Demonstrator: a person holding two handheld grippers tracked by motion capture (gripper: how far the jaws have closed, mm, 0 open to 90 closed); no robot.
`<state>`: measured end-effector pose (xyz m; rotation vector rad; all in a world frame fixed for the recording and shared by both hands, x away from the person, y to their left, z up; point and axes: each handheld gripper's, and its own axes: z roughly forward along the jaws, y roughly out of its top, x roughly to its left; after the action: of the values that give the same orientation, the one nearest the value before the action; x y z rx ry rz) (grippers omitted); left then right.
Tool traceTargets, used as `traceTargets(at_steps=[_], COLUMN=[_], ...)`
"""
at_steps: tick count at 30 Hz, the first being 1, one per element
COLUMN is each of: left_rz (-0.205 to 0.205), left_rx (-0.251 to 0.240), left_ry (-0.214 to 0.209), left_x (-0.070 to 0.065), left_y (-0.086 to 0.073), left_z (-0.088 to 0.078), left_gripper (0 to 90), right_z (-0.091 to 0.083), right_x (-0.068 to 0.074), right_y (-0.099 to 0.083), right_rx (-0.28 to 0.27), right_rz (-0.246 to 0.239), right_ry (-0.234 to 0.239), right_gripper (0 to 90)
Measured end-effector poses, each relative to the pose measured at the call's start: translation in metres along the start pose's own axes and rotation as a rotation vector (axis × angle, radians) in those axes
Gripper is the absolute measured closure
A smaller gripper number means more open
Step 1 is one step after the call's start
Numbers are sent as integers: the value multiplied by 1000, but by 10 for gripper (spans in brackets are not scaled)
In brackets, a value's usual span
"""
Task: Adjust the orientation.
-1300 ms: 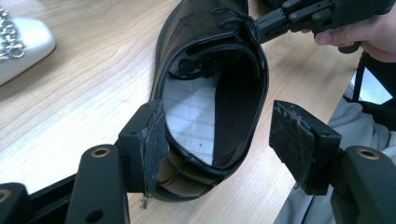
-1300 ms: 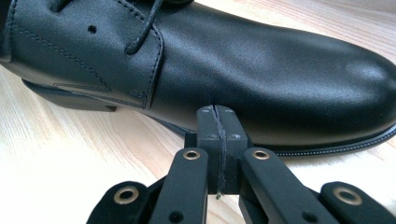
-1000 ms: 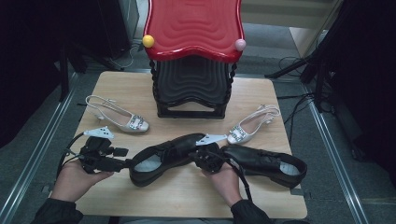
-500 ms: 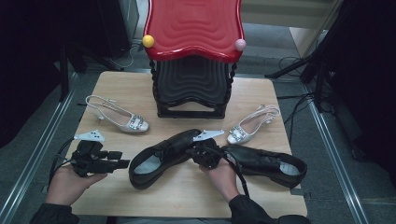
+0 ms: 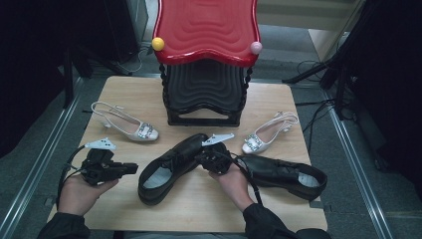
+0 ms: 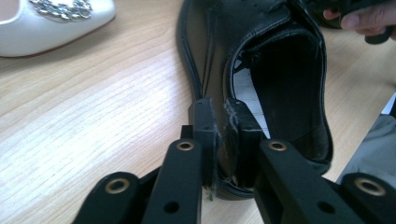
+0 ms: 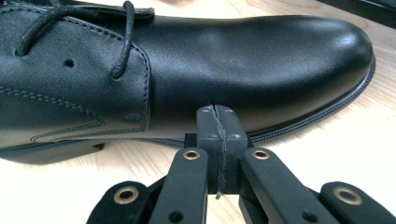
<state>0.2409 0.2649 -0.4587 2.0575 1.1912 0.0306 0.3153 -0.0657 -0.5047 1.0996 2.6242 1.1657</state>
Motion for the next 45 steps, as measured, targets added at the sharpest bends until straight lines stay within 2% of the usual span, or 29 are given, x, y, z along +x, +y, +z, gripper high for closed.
traceTargets(at_steps=[2, 4, 9, 13, 17, 25, 32, 38, 40, 45], left_rz=[-11, -9, -16, -15, -25, -12, -2, -2, 9, 15], left_rx=[-1, 15, 11, 26, 22, 48, 68, 76, 82, 78], left_ry=[-37, -37, -50, -43, -45, -37, -30, -32, -28, -54], left_x=[2, 3, 6, 8, 11, 9, 5, 3, 0, -5], left_y=[-2, -2, -3, -5, -6, -5, -4, -3, -3, -2], left_z=[5, 8, 11, 14, 13, 24, 29, 31, 32, 32], left_gripper=[855, 855, 856, 856, 857, 854, 857, 866, 866, 863], right_z=[2, 4, 7, 3, -1, -6, -9, -5, -5, -6], right_x=[0, 1, 0, 2, 7, 24, 34, 35, 35, 32], right_y=[2, 3, 4, 4, 4, 2, 1, 2, 2, 2], right_rx=[-4, -7, -9, -10, -18, -9, -7, -12, -13, -16], right_rz=[-7, -12, -8, 2, -9, -38, -34, -37, -40, -31], right_ry=[-1, -2, 4, 5, 14, 61, 116, 113, 105, 91], right_gripper=[900, 900, 900, 900, 900, 900, 900, 900, 900, 900])
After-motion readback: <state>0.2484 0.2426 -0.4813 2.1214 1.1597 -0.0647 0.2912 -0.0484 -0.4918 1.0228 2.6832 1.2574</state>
